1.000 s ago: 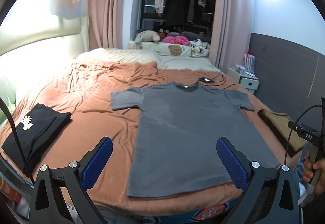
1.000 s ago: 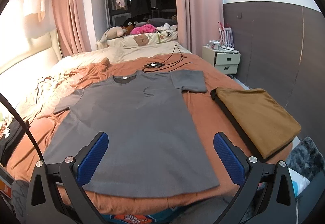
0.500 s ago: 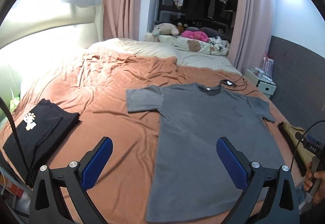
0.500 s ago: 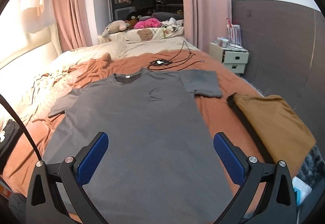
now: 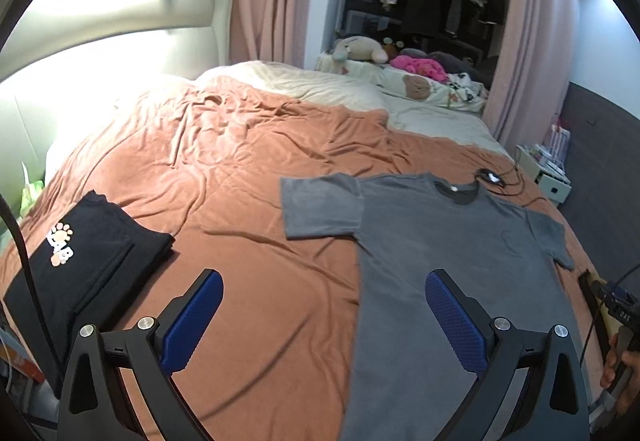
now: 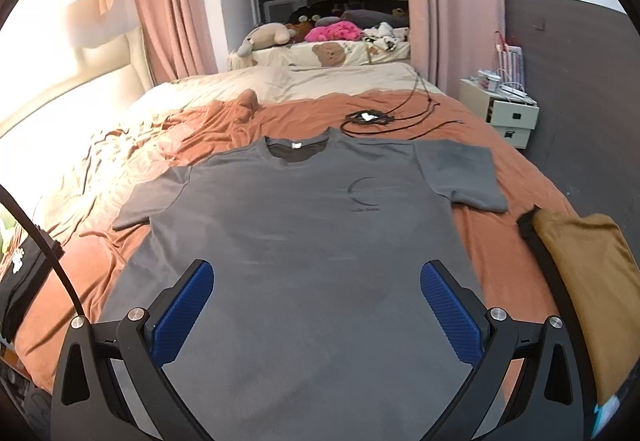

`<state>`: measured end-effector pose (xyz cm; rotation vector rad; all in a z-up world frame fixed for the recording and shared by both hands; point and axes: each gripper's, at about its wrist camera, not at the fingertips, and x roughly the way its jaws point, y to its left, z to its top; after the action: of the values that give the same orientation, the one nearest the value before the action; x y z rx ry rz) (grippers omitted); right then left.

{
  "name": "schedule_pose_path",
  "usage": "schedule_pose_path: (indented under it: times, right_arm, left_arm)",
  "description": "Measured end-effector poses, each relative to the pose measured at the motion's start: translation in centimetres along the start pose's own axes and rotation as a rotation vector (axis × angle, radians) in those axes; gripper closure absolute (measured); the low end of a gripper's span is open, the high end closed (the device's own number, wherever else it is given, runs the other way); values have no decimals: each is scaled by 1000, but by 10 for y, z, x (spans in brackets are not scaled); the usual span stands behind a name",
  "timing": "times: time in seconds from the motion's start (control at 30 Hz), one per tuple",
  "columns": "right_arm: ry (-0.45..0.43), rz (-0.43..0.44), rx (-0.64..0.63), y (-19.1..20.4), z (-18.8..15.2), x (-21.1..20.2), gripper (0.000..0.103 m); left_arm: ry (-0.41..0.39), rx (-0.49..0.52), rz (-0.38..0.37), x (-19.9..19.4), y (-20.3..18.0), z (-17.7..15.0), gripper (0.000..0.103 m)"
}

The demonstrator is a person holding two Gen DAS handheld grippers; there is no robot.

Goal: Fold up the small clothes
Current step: 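Move both tools toward the grey T-shirt hem, fingers open, then grasp the T-shirt side edge with the left gripper and fold it inward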

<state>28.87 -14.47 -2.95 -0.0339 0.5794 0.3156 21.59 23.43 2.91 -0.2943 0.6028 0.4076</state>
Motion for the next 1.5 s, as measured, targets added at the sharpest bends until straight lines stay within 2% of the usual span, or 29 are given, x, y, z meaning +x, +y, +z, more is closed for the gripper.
schedule_pose_path:
  times: [0.13,0.27,0.33,0.47,0.6,0.67,0.8,0.93,1.07,1.13,1.27,1.4,1.5]
  right_arm:
    - [8,33,-28,8,16,20,0]
    - [33,134,-24,10,26,45,0]
    - [58,163,-19,10,31,61,0]
    - [84,163,-55,15,40,84,0]
    - [115,107,-89,29,53,114,0]
    - [126,144,-82,33,60,127,0]
    - [120,158,-114,54,74,150,0]
    - [137,176,-130,69,80,179,17]
    - [159,193,-111,74,86,204,27]
    - [175,205,-104,76,90,217,37]
    - [203,219,-93,78,95,241,46]
    - [247,236,-64,77,97,271,65]
    - [268,245,-41,80,99,288,70]
  left_arm:
    - [32,-43,-6,30,19,18,12]
    - [59,-80,3,62,34,32,17]
    - [80,-87,-5,80,38,40,22]
    - [109,-82,-7,111,42,54,24]
    - [131,-93,-18,141,44,68,27]
    - [151,-101,-25,158,46,73,31]
    - [195,-103,-28,194,48,82,38]
    - [246,-134,-45,229,52,86,47]
    - [296,-148,-54,264,52,88,54]
    - [320,-152,-60,280,53,88,58]
    - [348,-156,-61,311,58,87,59]
    - [384,-160,-50,343,65,86,59]
    - [403,-184,-37,365,73,83,59]
